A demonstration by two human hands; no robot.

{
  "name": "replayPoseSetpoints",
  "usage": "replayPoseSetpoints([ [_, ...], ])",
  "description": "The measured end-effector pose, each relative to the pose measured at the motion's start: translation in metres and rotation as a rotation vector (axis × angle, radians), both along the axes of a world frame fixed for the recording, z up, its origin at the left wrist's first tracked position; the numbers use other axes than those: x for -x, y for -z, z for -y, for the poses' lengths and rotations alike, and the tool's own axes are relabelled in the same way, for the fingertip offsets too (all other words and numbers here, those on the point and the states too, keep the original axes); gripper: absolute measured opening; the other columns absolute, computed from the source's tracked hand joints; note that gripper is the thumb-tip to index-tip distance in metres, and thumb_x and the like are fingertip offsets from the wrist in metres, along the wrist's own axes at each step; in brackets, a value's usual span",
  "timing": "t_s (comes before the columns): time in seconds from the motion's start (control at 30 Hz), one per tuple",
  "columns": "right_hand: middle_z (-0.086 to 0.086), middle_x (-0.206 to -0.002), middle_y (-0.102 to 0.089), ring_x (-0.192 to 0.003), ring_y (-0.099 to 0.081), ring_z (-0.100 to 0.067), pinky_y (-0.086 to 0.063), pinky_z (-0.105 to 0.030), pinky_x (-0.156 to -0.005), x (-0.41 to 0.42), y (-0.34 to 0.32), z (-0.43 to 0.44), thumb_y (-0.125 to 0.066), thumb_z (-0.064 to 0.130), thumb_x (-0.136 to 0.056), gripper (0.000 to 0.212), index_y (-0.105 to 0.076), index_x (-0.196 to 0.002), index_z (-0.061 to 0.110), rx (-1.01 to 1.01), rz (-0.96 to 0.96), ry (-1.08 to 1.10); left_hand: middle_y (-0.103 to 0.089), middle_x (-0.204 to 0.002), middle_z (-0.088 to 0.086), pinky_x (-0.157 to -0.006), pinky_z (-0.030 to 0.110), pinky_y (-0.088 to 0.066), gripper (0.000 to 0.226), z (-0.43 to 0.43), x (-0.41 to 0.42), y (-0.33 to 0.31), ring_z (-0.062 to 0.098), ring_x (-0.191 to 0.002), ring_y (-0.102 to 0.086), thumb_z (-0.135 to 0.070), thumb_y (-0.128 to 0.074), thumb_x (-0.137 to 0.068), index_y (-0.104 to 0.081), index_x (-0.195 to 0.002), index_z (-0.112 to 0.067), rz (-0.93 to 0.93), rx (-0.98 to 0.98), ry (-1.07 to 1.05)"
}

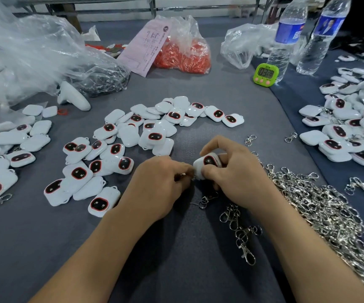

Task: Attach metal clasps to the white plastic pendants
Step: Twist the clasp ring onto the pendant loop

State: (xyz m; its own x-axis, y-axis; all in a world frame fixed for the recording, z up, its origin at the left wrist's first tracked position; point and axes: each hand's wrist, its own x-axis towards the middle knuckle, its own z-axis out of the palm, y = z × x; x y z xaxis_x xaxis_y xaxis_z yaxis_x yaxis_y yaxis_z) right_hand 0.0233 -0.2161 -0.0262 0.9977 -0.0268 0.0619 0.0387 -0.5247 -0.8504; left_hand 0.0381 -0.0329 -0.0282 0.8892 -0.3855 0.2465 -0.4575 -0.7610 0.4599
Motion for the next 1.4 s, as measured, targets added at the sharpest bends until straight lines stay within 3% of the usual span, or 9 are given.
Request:
replayPoseSetpoints([
  [0.17, -0.003, -0.064, -0.066, -0.052, -0.054, -0.01, -0.048, -0.031, -0.053, 0.002, -0.002, 0.0, -0.073, 0.019, -0.082, 0.018, -0.064, -0.088, 0.034, 0.001, 0.019, -0.015, -0.057, -0.074, -0.002, -0.064, 0.032, -0.032, 0.014, 0.001, 0.0, 0.002, 0.016, -0.076, -0.051, -0.033, -0.069, -0.087, -0.076, -0.097, -0.04, 0.015, -0.022, -0.024],
  [0.4, -0.002, -0.061, -0.065, -0.045, -0.051, -0.007, -0.047, -0.026, -0.046, -0.001, -0.002, 0.0, -0.072, 0.014, -0.08, 0.018, -0.068, -0.084, 0.031, -0.005, 0.008, -0.02, -0.058, -0.069, 0.003, -0.06, 0.032, -0.037, 0.007, 0.007, 0.005, 0.001, 0.024, -0.069, -0.056, -0.031, -0.072, -0.085, -0.078, -0.088, -0.03, 0.138, -0.071, -0.035],
  [0.6, -0.002, -0.064, -0.071, -0.047, -0.054, -0.012, -0.045, -0.026, -0.047, -0.001, -0.003, -0.004, -0.071, 0.011, -0.077, 0.02, -0.069, -0.083, 0.031, -0.071, -0.046, -0.008, -0.054, -0.055, 0.002, -0.053, 0.026, -0.027, 0.008, 0.008, 0.006, 0.003, 0.026, -0.053, -0.052, -0.026, -0.08, -0.076, -0.074, -0.07, -0.024, 0.259, -0.097, -0.087],
  [0.7, -0.003, -0.063, -0.071, -0.044, -0.055, -0.014, -0.045, -0.022, -0.045, 0.0, -0.001, -0.006, -0.068, 0.006, -0.077, 0.023, -0.07, -0.082, 0.029, -0.123, -0.057, 0.011, -0.059, -0.056, 0.002, -0.054, 0.026, -0.027, 0.012, 0.008, 0.005, 0.006, 0.026, -0.055, -0.055, -0.028, -0.079, -0.077, -0.072, -0.069, -0.022, 0.29, -0.109, -0.09],
  [0.8, -0.007, -0.062, -0.071, -0.044, -0.056, -0.017, -0.043, -0.023, -0.044, 0.001, -0.001, -0.009, -0.066, 0.003, -0.079, 0.023, -0.07, -0.083, 0.026, -0.193, -0.076, 0.032, -0.063, -0.061, 0.0, -0.054, 0.031, -0.033, 0.013, 0.007, 0.004, 0.007, 0.024, -0.063, -0.057, -0.034, -0.073, -0.081, -0.07, -0.073, -0.024, 0.221, -0.078, -0.109],
  [0.87, -0.012, -0.065, -0.07, -0.043, -0.054, -0.02, -0.038, -0.022, -0.04, 0.0, -0.001, -0.008, -0.068, -0.001, -0.08, 0.022, -0.07, -0.085, 0.021, -0.313, -0.121, 0.052, -0.063, -0.063, -0.006, -0.058, 0.033, -0.043, 0.007, 0.006, 0.005, 0.007, 0.016, -0.064, -0.058, -0.034, -0.075, -0.079, -0.072, -0.077, -0.028, 0.121, 0.062, -0.139],
  [1.07, -0.012, -0.063, -0.063, -0.038, -0.043, -0.015, -0.024, -0.023, -0.038, -0.004, -0.009, -0.002, -0.057, -0.01, -0.087, 0.02, -0.066, -0.091, 0.007, -0.707, -0.279, 0.089, -0.068, -0.059, -0.012, -0.054, 0.013, -0.045, 0.013, 0.001, 0.0, 0.002, 0.001, -0.05, -0.059, -0.026, -0.078, -0.083, -0.078, -0.088, -0.038, -0.189, 0.489, -0.074],
  [1.2, -0.012, -0.067, -0.067, -0.04, -0.041, -0.014, -0.026, -0.023, -0.042, -0.003, -0.013, 0.0, -0.056, -0.006, -0.089, 0.018, -0.067, -0.091, 0.007, -0.846, -0.354, 0.081, -0.065, -0.053, -0.005, -0.054, 0.01, -0.042, 0.013, 0.002, -0.003, 0.0, 0.001, -0.047, -0.055, -0.022, -0.077, -0.087, -0.079, -0.08, -0.033, -0.268, 0.601, -0.026],
  [1.4, -0.008, -0.064, -0.064, -0.039, -0.043, -0.014, -0.024, -0.025, -0.043, 0.0, -0.012, -0.003, -0.055, -0.007, -0.089, 0.019, -0.067, -0.092, 0.008, -0.85, -0.319, 0.019, -0.061, -0.048, -0.001, -0.051, 0.011, -0.04, 0.014, 0.002, -0.003, -0.001, 0.002, -0.044, -0.048, -0.027, -0.074, -0.089, -0.078, -0.076, -0.03, -0.338, 0.62, 0.018],
])
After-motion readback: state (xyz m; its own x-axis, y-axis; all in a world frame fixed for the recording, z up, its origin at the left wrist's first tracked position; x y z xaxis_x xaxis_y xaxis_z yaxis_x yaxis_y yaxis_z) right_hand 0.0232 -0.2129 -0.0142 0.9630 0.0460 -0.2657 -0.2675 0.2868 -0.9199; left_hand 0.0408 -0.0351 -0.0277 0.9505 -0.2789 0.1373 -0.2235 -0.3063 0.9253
